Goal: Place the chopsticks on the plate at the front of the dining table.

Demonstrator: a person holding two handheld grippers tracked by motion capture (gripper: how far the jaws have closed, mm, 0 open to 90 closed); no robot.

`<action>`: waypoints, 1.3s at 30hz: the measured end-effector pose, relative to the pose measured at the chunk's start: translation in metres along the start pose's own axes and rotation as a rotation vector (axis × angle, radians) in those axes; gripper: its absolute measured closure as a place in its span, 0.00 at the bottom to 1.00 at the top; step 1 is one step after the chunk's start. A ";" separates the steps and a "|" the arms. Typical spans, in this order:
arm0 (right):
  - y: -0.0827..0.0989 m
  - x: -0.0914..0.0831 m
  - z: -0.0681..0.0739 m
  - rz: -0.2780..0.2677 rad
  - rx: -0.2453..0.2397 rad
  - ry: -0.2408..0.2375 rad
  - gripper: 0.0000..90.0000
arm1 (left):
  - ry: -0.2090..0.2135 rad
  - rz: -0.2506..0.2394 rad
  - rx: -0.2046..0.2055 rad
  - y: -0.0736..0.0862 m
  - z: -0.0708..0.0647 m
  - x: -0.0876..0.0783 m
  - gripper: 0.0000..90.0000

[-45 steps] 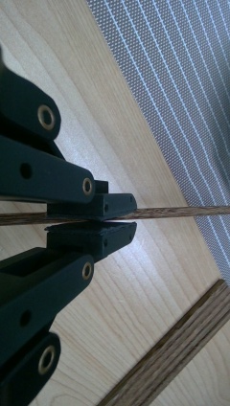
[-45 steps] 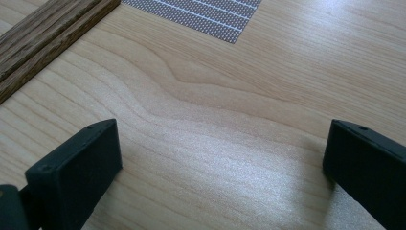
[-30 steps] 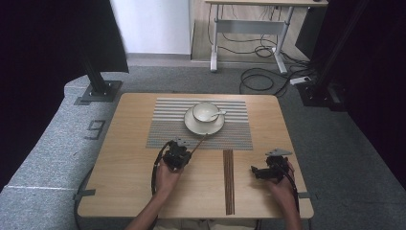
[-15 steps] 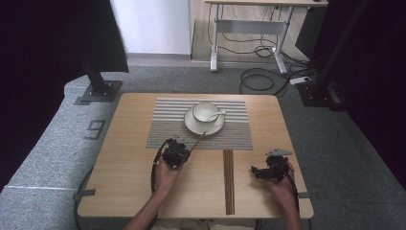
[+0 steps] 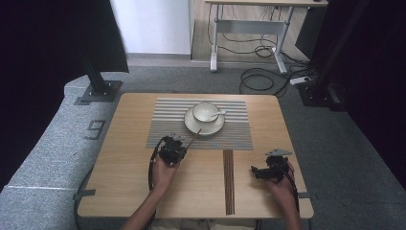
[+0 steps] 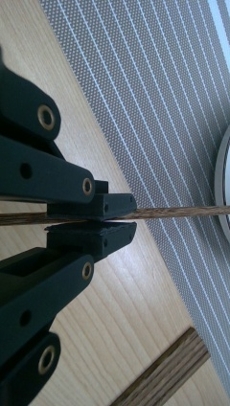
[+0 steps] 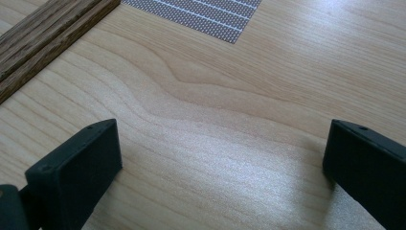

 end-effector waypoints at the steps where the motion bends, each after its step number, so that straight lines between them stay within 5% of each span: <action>1: 0.000 0.000 0.000 0.000 0.000 0.000 0.00 | -0.003 0.001 -0.003 0.000 0.002 0.000 0.95; 39: 0.000 0.000 0.002 -0.001 0.008 0.006 0.00 | -0.047 -0.003 -0.093 -0.010 0.030 0.008 0.95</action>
Point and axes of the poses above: each handheld gripper's, and its own axes: x roughly forward along the jaws, y roughly out of its underside, z roughly to its left, the point moved 1 cm from there along x, roughly forward along the jaws, and after that the axes turned 2 degrees about z, right-handed, at the moved point
